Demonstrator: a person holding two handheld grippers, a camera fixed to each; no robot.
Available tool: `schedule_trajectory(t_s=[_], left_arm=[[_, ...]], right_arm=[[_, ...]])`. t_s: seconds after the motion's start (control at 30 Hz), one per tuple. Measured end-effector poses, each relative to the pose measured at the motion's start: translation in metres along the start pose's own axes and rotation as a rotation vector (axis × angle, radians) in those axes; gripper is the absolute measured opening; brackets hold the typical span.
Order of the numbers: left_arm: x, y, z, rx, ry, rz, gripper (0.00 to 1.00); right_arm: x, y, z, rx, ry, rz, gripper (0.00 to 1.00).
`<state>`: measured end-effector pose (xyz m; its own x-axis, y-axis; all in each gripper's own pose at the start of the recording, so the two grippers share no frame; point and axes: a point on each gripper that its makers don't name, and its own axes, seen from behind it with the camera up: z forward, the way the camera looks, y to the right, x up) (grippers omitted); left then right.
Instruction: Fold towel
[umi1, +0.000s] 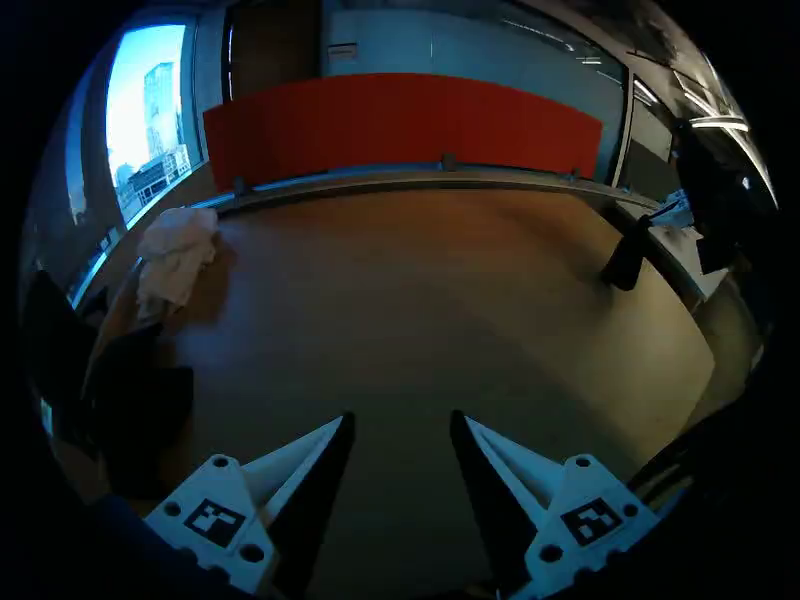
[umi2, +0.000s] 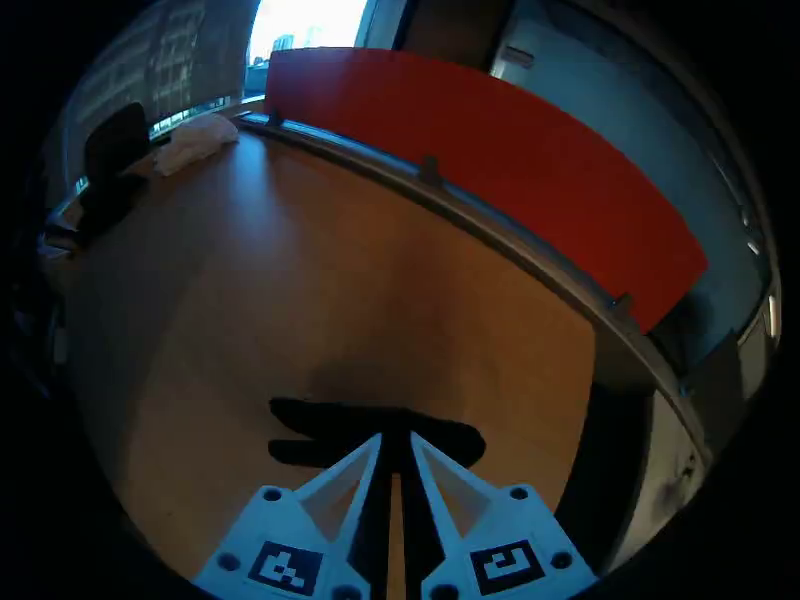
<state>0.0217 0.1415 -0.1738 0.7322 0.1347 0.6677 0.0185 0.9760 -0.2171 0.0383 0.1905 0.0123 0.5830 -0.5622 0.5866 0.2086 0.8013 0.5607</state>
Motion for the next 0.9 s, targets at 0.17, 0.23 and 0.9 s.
schedule_trajectory(t_s=[0.17,0.23,0.9], left_arm=[[-0.002,0.001,0.000,-0.001,-0.004,0.002,0.70],[-0.003,0.002,0.000,-0.002,-0.005,0.003,0.70],[-0.010,0.004,-0.004,-0.001,-0.014,0.012,0.70]], right_arm=[[-0.035,0.001,-0.007,-0.005,-0.044,0.016,0.05],[-0.050,0.000,-0.009,-0.007,-0.065,0.027,0.05],[-0.165,-0.010,-0.006,-0.033,-0.265,0.158,0.04]])
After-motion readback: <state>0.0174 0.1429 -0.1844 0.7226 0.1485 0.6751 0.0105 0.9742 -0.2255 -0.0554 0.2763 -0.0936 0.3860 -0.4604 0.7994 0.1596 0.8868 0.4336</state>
